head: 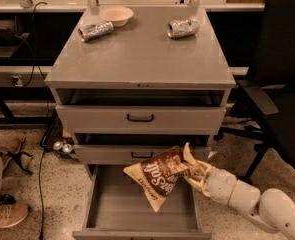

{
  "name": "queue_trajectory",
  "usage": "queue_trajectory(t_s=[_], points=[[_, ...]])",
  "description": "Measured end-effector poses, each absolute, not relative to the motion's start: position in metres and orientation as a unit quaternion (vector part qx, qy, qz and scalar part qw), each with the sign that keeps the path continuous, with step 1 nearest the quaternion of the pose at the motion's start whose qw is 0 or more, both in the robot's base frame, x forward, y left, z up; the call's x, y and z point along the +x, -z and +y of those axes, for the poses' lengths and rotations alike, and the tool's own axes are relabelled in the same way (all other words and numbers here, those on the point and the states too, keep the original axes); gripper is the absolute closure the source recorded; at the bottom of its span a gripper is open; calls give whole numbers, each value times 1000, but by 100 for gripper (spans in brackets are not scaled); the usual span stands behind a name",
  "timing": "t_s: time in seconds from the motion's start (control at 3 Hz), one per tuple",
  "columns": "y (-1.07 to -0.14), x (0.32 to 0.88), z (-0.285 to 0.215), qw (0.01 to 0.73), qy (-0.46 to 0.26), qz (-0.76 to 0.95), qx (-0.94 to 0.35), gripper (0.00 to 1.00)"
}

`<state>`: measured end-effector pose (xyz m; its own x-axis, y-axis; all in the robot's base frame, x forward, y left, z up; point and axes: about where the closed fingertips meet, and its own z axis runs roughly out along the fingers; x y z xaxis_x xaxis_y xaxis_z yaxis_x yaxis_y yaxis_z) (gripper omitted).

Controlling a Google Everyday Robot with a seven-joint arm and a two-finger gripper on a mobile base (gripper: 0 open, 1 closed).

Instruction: Pick brown chip bag from bottom drawer and place on counter

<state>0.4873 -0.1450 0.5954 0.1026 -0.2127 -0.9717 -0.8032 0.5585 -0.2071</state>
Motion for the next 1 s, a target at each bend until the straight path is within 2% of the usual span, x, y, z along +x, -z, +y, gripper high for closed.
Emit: queue_trajectory(t_s=[0.33,1.0], points=[[-655,504,-173,675,-209,593,-387,100],[-766,522,-209,724,-94,544,-414,100]])
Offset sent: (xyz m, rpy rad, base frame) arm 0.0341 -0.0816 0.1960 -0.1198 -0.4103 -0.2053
